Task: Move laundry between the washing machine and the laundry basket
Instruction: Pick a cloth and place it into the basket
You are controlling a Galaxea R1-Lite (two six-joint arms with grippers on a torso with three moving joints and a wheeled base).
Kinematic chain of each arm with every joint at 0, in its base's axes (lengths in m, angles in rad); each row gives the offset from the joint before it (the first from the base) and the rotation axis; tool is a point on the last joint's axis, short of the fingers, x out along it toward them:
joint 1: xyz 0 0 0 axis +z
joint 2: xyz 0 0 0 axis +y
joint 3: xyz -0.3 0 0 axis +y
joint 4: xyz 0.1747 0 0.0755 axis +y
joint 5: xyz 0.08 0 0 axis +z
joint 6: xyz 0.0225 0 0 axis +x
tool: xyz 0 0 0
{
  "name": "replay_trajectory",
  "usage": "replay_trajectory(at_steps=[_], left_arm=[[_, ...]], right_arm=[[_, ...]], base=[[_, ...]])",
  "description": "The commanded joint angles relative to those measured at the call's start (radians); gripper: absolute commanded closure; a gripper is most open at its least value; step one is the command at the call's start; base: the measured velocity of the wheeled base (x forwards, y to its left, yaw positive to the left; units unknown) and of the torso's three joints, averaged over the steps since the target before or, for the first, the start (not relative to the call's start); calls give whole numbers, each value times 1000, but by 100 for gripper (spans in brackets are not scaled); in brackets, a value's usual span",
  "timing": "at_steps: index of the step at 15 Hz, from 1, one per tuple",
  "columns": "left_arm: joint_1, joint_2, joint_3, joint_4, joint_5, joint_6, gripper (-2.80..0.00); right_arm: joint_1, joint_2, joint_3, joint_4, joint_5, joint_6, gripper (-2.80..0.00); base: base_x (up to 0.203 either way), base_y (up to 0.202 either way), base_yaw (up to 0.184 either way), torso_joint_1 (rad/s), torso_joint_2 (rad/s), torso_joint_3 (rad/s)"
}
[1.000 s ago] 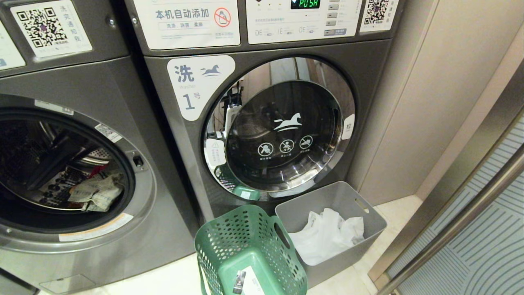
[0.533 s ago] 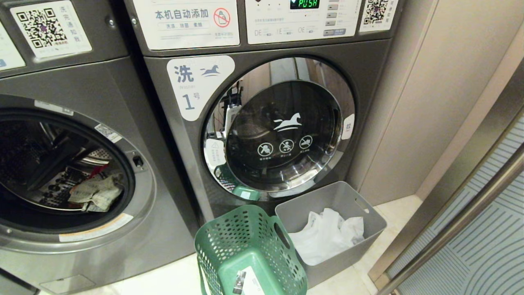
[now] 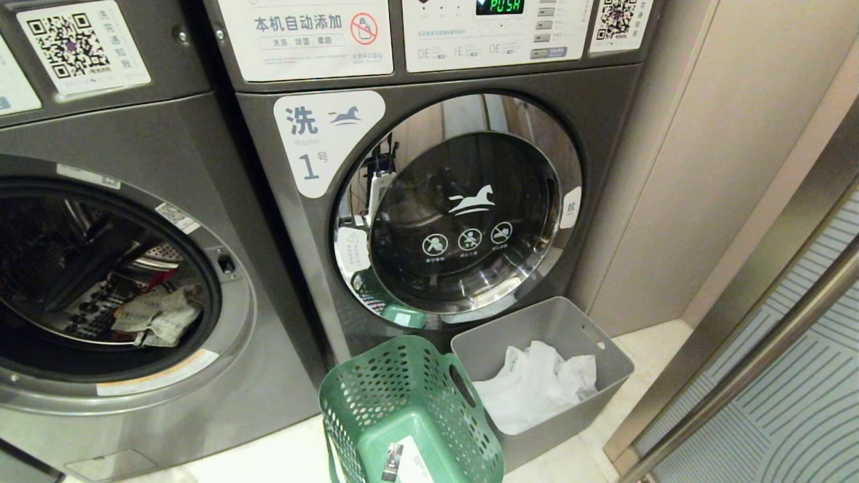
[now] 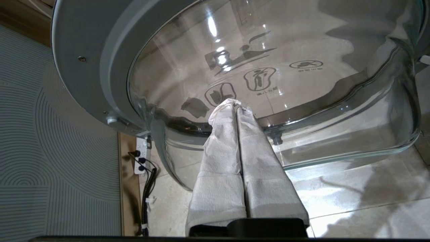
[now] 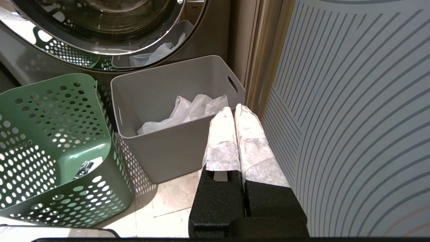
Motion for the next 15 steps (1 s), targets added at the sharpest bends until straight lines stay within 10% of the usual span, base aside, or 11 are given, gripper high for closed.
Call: replay_trajectory(at_steps=[1, 15], left_arm=[[0, -29, 27, 3, 6, -1, 0], [25, -20, 95, -13, 17, -81, 0]], right_arm=[[0, 1, 0, 0, 0, -1, 0], [0, 1, 0, 0, 0, -1, 0]], base=[[0, 0, 0, 0, 0, 0], [0, 0, 0, 0, 0, 0]])
